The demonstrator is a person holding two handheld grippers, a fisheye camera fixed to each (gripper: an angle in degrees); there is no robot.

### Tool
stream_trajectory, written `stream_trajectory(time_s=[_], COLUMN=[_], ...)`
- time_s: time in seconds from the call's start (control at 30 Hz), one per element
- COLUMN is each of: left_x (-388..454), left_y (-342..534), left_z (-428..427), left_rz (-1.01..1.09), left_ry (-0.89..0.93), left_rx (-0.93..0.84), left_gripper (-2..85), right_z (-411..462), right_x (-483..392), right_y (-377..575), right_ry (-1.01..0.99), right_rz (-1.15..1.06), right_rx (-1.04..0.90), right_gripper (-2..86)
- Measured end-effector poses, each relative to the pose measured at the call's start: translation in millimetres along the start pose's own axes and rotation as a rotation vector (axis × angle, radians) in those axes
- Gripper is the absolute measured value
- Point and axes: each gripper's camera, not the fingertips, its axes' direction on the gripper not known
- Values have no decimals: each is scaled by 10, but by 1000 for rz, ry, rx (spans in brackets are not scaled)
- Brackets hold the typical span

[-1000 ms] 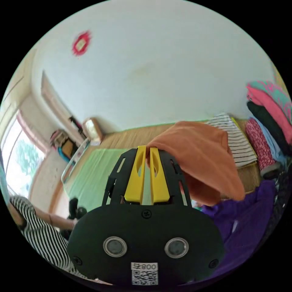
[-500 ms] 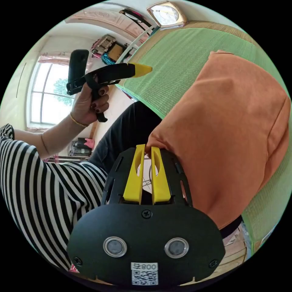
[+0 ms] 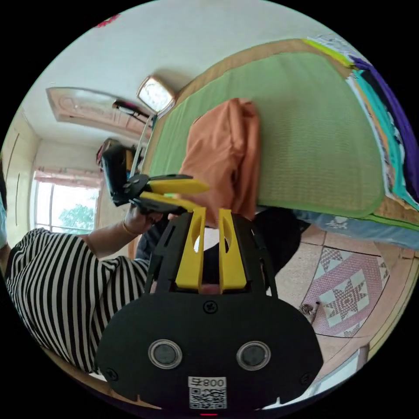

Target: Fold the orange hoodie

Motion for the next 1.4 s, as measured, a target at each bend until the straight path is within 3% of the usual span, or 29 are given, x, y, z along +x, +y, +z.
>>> stream_trajectory(time_s=[0.1,0.27,0.6,0.8,0.9,1.07,1.2,1.27,1.4], left_x=[158,152,193,299,464,544,287,24,-426], left_y=[-109,-128,489,1232,1606,2108,2297,2324,2314], left_z=[-39,-434,-1812,-3243,-3922,-4412,-4331,-4236,-4138], left_rz=[-16,-129,-249,-307,-314,-410,-504,-566,-674], left_ry=[-46,-33,0,-95,-202,-330,-279,-255,-254], left_rx=[-24,39,271,529,624,618,588,549,479], left_gripper=[126,118,101,95,94,91,88,88,91], right_z=[-27,513,424,716,1210,2767,3253,3193,2642], right_x=[23,-126,-647,-1955,-2916,-4291,-4274,-4033,-3381], right_y=[-114,-321,-599,-1171,-1477,-1347,-1093,-1101,-1361], right_ry=[65,16,-198,-407,-419,-80,-41,-167,-219], right_rz=[17,0,-44,-321,-507,-813,-812,-738,-575], right_rx=[-1,-167,-73,-92,-203,-555,-697,-740,-599], right_gripper=[84,85,24,18,18,22,19,12,7])
